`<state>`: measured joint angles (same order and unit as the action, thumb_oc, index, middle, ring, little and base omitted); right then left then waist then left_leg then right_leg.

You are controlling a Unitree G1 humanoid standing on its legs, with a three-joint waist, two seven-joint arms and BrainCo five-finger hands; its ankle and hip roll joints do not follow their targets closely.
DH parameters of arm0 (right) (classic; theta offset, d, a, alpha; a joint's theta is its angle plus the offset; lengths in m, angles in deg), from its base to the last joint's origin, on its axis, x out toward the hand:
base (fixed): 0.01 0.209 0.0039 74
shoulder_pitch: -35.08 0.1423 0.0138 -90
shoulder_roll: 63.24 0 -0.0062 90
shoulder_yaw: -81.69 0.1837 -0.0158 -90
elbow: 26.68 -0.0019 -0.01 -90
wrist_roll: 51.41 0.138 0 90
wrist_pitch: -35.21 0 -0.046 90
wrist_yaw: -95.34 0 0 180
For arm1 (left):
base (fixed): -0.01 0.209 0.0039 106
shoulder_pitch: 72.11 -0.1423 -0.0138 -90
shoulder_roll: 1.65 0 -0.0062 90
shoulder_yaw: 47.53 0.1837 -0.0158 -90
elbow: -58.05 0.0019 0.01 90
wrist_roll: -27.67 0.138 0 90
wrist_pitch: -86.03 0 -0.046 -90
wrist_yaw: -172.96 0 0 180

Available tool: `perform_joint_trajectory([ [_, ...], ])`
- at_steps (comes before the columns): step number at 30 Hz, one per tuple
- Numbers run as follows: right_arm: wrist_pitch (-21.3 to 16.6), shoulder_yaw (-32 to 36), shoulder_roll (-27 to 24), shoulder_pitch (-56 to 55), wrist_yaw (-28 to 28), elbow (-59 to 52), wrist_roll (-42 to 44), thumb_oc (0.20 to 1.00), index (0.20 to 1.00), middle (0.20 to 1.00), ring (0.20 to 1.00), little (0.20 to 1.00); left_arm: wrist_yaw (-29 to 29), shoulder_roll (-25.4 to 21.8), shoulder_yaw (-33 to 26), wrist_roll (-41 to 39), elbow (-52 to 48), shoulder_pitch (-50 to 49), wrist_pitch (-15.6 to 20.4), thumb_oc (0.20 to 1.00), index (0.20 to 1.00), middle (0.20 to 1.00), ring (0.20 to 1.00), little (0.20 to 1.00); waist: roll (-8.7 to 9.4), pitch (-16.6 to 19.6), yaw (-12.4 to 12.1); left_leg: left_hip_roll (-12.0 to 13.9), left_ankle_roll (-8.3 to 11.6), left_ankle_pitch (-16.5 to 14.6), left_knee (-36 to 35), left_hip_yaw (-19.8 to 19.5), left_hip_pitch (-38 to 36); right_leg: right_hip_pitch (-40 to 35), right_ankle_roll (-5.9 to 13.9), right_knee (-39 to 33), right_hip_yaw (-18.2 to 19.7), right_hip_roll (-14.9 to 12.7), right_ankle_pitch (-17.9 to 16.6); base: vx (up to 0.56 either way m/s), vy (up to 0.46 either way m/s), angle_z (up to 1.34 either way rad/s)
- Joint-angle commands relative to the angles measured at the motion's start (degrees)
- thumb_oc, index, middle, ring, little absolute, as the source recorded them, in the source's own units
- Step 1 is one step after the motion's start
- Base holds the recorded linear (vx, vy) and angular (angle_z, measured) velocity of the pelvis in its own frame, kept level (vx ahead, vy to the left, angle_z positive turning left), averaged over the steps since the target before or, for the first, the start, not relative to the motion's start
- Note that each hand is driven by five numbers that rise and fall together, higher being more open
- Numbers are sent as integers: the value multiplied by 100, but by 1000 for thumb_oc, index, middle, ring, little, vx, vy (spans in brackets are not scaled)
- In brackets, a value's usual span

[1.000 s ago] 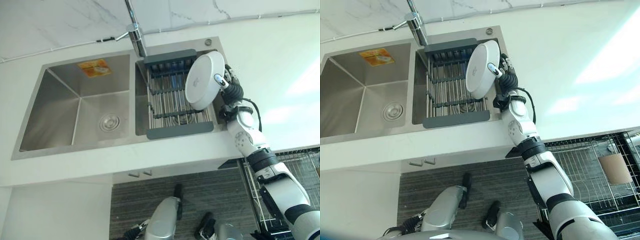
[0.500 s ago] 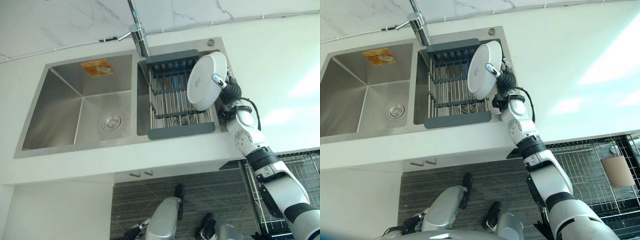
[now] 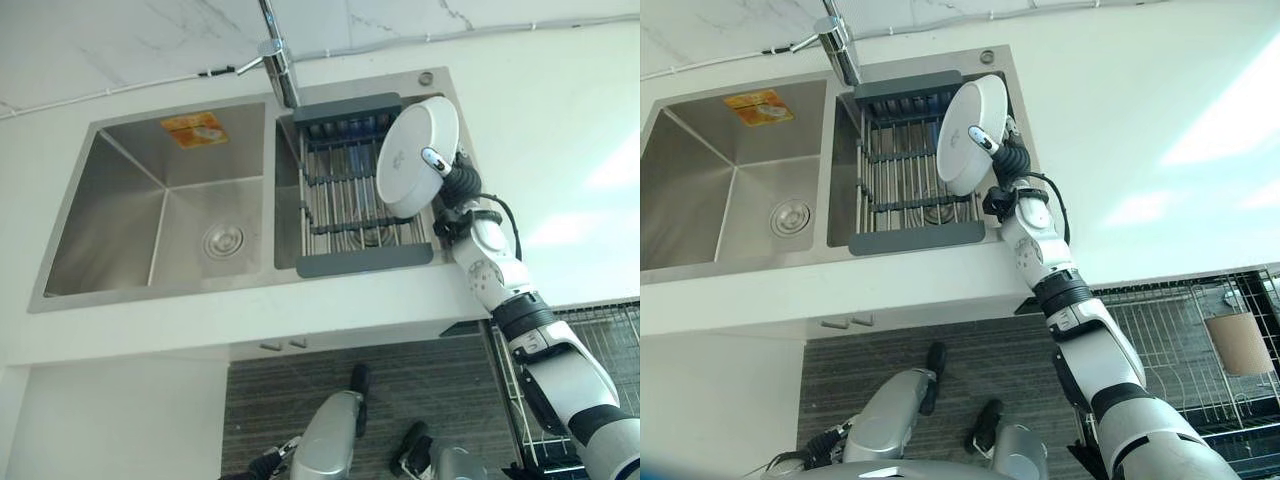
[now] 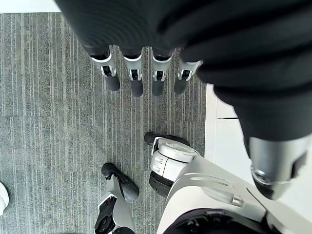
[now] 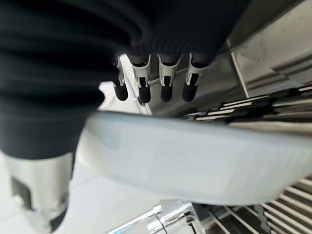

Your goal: Place the dishes in the dishwasher.

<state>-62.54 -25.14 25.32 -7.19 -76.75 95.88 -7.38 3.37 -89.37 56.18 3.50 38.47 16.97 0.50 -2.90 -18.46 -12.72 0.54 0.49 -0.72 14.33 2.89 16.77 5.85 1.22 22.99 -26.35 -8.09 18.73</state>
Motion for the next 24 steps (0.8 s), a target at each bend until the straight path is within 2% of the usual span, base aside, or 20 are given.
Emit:
perform_joint_trajectory([
  [1, -188, -183, -93, 385, -188, -124, 231, 1000, 1000, 1000, 1000, 1000, 18, -44, 219, -118, 120, 41, 24, 1000, 1000, 1000, 1000, 1000, -29, 77, -95, -76, 436, -482, 286, -527, -54, 142, 235, -580, 279, -28, -810, 0, 0, 0],
  [22, -67, -217, -115, 425, -287, -57, 255, 1000, 1000, 1000, 1000, 1000, 17, -66, 234, -135, 81, 54, 11, 1000, 1000, 1000, 1000, 1000, -28, 46, -125, -92, 417, -478, 286, -539, -15, 164, 259, -580, 262, -53, -824, 0, 0, 0],
  [23, -67, -215, -114, 428, -291, -51, 240, 931, 931, 931, 931, 931, 17, -66, 236, -138, 80, 57, 10, 1000, 1000, 1000, 1000, 1000, -29, 45, -127, -97, 416, -477, 286, -544, -12, 165, 258, -580, 262, -53, -823, 0, 0, 0],
  [24, -68, -225, -117, 433, -279, -51, 219, 344, 344, 344, 344, 344, 21, -75, 241, -150, 79, 64, 2, 1000, 1000, 1000, 1000, 1000, -30, 44, -126, -101, 414, -478, 286, -546, -10, 168, 260, -580, 260, -54, -824, 0, 0, 0],
])
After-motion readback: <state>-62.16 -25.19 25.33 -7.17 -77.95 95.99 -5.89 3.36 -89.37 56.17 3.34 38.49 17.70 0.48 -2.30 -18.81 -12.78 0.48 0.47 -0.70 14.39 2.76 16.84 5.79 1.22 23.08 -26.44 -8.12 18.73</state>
